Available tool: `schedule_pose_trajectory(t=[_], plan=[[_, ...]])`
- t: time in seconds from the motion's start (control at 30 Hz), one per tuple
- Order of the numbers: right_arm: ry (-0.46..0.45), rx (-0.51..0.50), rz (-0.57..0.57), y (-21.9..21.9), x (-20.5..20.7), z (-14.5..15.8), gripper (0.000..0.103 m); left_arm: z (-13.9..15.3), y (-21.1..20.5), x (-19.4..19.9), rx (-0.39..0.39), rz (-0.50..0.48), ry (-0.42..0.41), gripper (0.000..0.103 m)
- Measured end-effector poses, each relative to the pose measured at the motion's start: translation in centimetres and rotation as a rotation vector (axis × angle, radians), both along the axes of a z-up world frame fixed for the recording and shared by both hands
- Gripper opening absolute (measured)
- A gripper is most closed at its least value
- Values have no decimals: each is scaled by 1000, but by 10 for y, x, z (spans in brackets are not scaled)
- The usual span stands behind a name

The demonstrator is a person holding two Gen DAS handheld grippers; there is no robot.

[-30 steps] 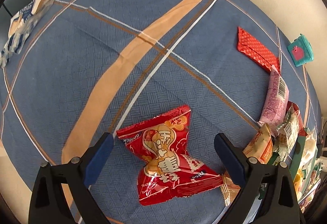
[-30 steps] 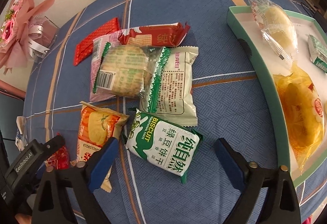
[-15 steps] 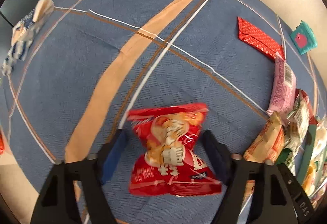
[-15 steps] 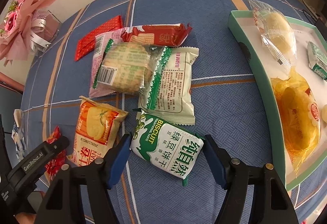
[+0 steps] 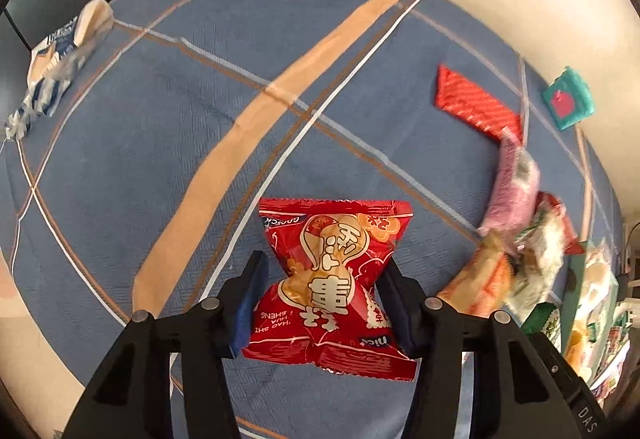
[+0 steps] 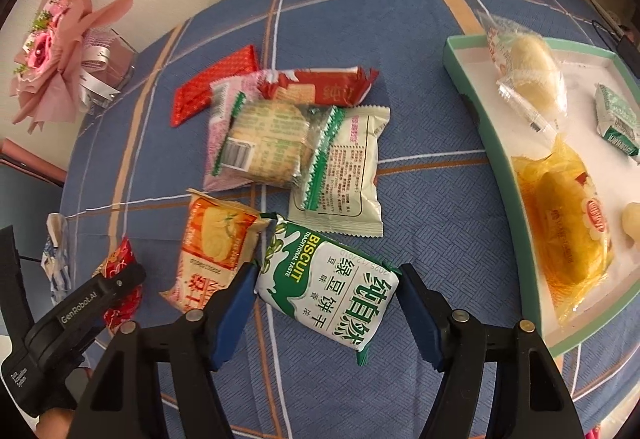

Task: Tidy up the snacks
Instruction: 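Grasp the green BISCUIT pack with the right gripper while the left grasps the red candy bag, then carry the biscuit pack and red candy bag over the white tray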

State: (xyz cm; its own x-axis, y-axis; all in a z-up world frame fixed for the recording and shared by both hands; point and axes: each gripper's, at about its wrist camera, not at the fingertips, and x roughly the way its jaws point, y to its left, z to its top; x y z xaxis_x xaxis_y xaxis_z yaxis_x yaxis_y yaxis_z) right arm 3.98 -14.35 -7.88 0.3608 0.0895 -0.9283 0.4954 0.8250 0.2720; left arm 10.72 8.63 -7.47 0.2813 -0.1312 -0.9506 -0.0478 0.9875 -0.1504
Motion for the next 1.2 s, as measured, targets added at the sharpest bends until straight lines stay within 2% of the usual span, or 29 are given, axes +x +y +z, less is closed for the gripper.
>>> schedule_pose_trajectory(t=[0.17, 0.3, 0.43, 0.67, 0.9, 1.2], plan=[[-33, -7, -4, -6, -8, 20, 73, 31, -4, -14, 16, -9, -84, 56], [-58, -9, -7, -13, -17, 36, 73, 51, -15, -21, 16, -20, -119, 56], [-81, -13, -13, -17, -30, 53, 73, 55, -28, -22, 23, -34, -143, 56], [-87, -18, -36, -38, -42, 61, 73, 61, -58, -27, 37, -70, -160, 57], [-81, -31, -105, -78, -61, 61, 73, 65, -106, -43, 46, -155, -177, 57], [-69, -58, -225, -141, -98, 59, 73, 72, -187, -79, 35, -320, -206, 57]])
